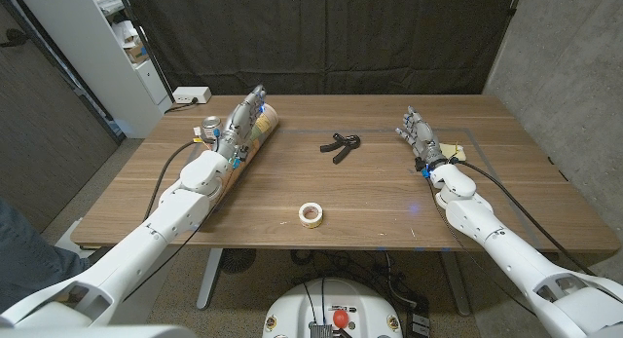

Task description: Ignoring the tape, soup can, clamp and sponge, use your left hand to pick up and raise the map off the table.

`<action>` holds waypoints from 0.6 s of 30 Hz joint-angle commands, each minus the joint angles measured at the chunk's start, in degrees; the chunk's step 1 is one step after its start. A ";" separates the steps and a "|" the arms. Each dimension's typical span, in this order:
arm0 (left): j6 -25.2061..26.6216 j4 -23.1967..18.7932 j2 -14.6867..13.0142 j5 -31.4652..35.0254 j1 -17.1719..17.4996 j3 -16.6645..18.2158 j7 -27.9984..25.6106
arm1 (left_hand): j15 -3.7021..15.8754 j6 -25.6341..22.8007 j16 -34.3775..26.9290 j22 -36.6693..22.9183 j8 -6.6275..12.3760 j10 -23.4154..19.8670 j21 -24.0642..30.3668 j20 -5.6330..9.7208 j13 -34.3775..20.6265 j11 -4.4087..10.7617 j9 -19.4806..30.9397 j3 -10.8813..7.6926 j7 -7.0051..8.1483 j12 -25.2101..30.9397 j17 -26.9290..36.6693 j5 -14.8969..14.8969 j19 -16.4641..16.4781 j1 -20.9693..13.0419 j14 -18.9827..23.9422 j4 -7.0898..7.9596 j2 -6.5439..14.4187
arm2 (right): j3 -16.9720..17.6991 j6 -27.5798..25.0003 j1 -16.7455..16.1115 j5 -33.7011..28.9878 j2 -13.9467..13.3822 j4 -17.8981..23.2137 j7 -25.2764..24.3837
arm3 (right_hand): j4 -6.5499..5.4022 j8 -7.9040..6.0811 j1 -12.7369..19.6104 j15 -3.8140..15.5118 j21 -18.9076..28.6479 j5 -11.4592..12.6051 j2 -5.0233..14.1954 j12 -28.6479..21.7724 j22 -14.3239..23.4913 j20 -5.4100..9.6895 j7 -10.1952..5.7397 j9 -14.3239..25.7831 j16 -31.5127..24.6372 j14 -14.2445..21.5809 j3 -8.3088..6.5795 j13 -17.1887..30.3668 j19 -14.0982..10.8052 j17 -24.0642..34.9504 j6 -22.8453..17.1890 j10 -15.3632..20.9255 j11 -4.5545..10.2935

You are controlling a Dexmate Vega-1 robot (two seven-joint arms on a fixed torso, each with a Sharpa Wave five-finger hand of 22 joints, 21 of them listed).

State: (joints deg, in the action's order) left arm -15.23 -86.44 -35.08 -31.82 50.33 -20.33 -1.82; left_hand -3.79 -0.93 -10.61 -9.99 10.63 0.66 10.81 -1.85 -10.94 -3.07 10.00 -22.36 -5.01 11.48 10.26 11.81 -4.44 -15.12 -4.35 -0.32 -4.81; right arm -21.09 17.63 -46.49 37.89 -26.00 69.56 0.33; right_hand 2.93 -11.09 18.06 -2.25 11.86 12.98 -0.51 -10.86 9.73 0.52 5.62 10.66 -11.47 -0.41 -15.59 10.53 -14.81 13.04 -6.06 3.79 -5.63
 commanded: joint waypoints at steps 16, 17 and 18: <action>-2.13 -4.21 -2.67 2.00 2.88 2.89 -2.13 | -0.29 -0.52 -0.22 -0.34 0.33 -0.41 0.15 -0.14 -0.08 -0.37 0.23 -0.39 -0.20 0.51 0.11 -0.20 -0.44 -0.50 0.14 -0.64 0.95 | 0.37 -0.25 0.44 0.03 0.48 -0.11 -1.57 | 0.28 -0.61 0.10 -0.30 -0.12 0.22 0.62 -0.57 0.17 -0.21 0.02 0.20 -0.51 0.73 0.04 0.20 -0.74 -0.05 -0.98 0.86 -0.24; -2.18 -4.33 -2.71 1.96 2.94 2.95 -2.07 | -0.31 -0.64 -0.23 -0.34 0.37 -0.47 0.16 -0.15 -0.08 -0.49 0.23 -0.39 -0.19 0.53 0.11 -0.22 -0.45 -0.53 0.17 -0.67 0.97 | 0.38 -0.19 0.48 0.05 0.51 -0.18 -1.51 | 0.29 -0.60 0.10 -0.30 -0.12 0.22 0.61 -0.57 0.17 -0.19 0.00 0.20 -0.50 0.71 0.05 0.20 -0.75 -0.06 -0.98 0.86 -0.24; -2.24 -4.43 -2.73 1.97 2.99 3.01 -2.07 | -0.27 -0.65 -0.23 -0.34 0.37 -0.49 0.17 -0.16 -0.08 -0.47 0.23 -0.40 -0.19 0.54 0.11 -0.23 -0.46 -0.54 0.19 -0.69 0.99 | 0.34 -0.19 0.50 -0.05 0.49 -0.19 -1.57 | 0.30 -0.61 0.11 -0.30 -0.14 0.21 0.62 -0.57 0.17 -0.20 0.03 0.20 -0.51 0.72 0.07 0.20 -0.75 -0.07 -1.02 0.88 -0.24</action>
State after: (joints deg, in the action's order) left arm -16.52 -89.81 -37.29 -29.71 52.53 -18.25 -3.95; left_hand -3.79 -0.92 -10.61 -10.22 10.63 0.44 10.81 -1.85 -10.94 -3.28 10.00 -22.59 -5.01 11.48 10.26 11.81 -4.44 -15.50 -4.35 -0.55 -4.43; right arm -20.79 17.41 -46.24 37.95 -25.63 69.52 -1.01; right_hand 2.93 -11.53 18.06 -2.35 11.86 12.98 -0.51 -10.86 9.72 0.31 5.63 10.67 -11.70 0.12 -15.59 10.53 -15.00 13.05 -6.46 4.31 -5.73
